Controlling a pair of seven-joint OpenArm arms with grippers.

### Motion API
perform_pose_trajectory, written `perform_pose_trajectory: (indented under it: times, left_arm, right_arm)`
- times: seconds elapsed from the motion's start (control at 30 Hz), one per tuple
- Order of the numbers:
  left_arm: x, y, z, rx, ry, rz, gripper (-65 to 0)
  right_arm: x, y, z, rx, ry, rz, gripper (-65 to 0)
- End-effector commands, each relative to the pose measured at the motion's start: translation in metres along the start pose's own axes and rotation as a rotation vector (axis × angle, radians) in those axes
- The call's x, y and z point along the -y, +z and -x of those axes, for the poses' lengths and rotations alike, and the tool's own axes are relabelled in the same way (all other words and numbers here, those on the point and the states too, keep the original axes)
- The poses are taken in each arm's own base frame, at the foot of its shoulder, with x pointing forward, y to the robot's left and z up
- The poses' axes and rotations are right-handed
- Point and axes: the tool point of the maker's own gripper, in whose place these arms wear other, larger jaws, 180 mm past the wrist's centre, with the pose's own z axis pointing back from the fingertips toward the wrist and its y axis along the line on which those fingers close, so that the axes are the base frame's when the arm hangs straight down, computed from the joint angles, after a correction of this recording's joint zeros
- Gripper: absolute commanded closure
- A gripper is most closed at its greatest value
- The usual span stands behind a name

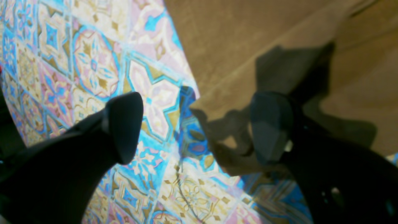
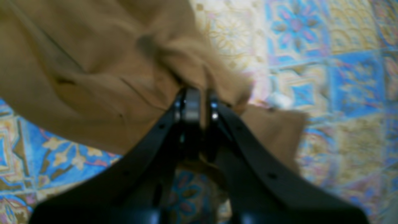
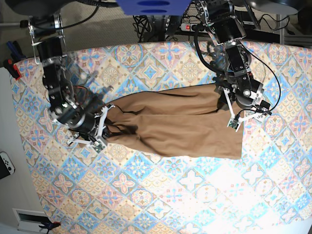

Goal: Layout the t-shirt on the table in an organized manner, then fold the t-shirt properly
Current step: 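Hold the bunched shirt end with the right gripper, adjusting its grip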

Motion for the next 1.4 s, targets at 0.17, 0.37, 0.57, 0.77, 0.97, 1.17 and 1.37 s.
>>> perform_pose_trajectory:
  times: [0.17, 0.37, 0.57, 0.77, 0.97, 1.17, 1.37]
  left_arm:
    - [-0.010, 0.005, -0.011, 0.033, 0.006, -0.028, -51.3]
    - [-0.009, 0.005, -0.011, 0.035, 0.006, -0.026, -51.3]
    - [-0.009, 0.005, -0.011, 0.033, 0.004, -0.028, -51.3]
    - [-0.009, 0.004, -0.009, 0.028, 0.002, -0.029, -51.3]
    - [-0.008, 0.004, -0.007, 0.023, 0.001, -0.026, -51.3]
    - [-0.006, 0.004, -0.004, 0.018, -0.001, -0.023, -51.3]
    - [-0.006, 0.004, -0.004, 0.018, -0.001, -0.023, -51.3]
  right_arm:
    - [-0.036, 0.004, 0.028, -0.019, -0.031, -0.072, 0.0]
    - [-0.051, 0.007, 0.046, -0.054, -0.048, -0.099, -16.1]
    - [-0.067, 0.010, 0.068, -0.097, -0.070, -0.127, -24.6]
    - [-0.059, 0.021, 0.041, -0.022, -0.041, -0.096, -28.6]
    - [-0.031, 0.028, 0.030, 0.013, -0.055, -0.025, -37.3]
    - [-0.018, 0.027, 0.013, 0.048, -0.038, -0.002, -37.3]
    - [0.007, 0.028, -0.020, 0.112, -0.005, 0.044, -37.3]
